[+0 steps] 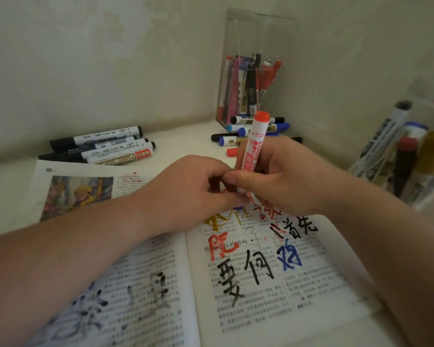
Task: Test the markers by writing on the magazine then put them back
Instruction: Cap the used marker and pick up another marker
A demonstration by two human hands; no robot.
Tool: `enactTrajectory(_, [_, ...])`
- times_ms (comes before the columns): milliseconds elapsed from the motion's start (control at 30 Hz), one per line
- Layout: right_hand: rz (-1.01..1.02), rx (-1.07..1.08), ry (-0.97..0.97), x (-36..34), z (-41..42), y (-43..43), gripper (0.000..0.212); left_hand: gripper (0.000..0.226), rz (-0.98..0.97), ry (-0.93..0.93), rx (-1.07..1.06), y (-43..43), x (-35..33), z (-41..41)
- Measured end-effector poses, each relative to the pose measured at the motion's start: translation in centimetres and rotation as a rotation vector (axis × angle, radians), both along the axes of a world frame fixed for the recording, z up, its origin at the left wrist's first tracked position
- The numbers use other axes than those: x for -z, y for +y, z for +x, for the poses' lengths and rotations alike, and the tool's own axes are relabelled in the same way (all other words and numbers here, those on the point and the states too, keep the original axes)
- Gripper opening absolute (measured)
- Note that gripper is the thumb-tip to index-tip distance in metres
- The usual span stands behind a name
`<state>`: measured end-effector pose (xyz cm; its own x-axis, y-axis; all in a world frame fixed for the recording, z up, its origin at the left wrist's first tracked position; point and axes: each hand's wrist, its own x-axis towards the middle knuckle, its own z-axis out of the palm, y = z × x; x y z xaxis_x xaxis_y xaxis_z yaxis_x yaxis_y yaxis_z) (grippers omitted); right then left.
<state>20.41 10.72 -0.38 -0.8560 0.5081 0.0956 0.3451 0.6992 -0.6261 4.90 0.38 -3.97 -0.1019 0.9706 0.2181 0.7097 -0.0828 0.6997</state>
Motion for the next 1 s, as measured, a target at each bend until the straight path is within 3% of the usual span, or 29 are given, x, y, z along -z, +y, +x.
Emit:
enactTrajectory(167, [0.048, 0.069, 0.082, 0.8, -0.1, 0.0, 0.033, 0.009, -0.017, -0.01, -0.008, 0.3, 0.3, -0.1])
enactTrajectory(233, [-0.064, 0.075, 0.268, 1.1, -0.3, 0.4, 0.031, 0.007, -0.025, -0.031, -0.025, 0.3, 0.3, -0.1])
enactTrajectory(333, [-0.307, 0.162, 0.675, 0.9, -0.2, 1.5, 0.011, 0.008, -0.03, -0.125, -0.041, 0.3, 0.3, -0.2])
enactTrajectory(400, [-0.277, 0.23, 0.788, 0.6, 0.0, 1.9, 0.013, 0.007, -0.017, -0.157, -0.049, 0.3, 0.3, -0.2])
enactTrajectory(633, [-0.304, 0.251, 0.857, 0.4, -1.0, 0.5, 0.029, 0.018, -0.01, -0.175, -0.015, -0.1, -0.3, -0.1])
enactTrajectory(833, [-0.289, 0.388, 0.931, -2.7, -2.0, 1.4, 0.024, 0.018, 0.033, -0.314, -0.137, -0.1, -0.5, -0.2])
enactTrajectory(1000, [-0.507, 0.431, 0.928, -5.1, -6.8, 3.5, 0.013, 0.016, -0.006, -0.328, -0.254, 0.0, -0.3, -0.5])
